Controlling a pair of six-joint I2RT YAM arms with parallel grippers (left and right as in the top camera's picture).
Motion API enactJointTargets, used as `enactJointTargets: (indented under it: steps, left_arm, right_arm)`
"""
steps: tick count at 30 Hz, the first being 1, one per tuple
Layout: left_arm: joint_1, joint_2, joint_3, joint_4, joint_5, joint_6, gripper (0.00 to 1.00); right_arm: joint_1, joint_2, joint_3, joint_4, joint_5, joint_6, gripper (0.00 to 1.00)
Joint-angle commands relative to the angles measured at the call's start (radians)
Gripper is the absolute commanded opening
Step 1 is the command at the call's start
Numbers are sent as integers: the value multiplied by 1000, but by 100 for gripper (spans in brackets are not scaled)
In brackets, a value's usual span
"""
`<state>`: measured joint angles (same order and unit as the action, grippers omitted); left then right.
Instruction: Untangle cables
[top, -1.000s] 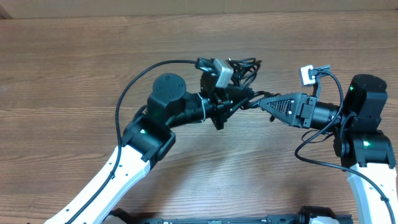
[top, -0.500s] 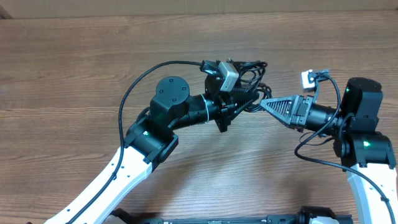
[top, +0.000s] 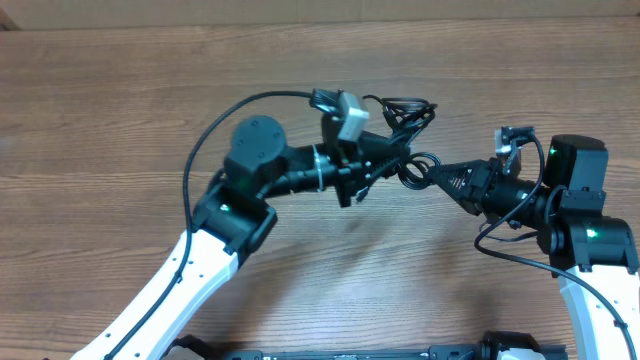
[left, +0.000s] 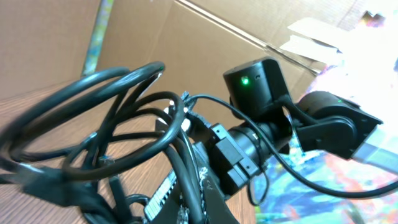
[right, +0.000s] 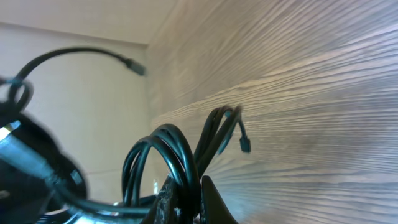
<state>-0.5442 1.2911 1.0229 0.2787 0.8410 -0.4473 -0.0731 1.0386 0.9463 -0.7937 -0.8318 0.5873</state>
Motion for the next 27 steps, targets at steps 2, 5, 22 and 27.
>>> enactJointTargets:
  steps: [2,5,22,27]
  left_arm:
    - [100,-30,23,56,164,-109,4]
    - [130,-30,23,56,209,-122,4]
    - [181,-30,23,61,217,-121,4]
    - [175,-30,23,60,156,-120,4]
  right_arm:
    - [-6,6,2,-32,226,-20,4]
    - [-6,6,2,-31,226,-20,4]
    - [-6,6,2,-47,-17,-126,4]
    - [-6,6,2,-33,-247,-148,43]
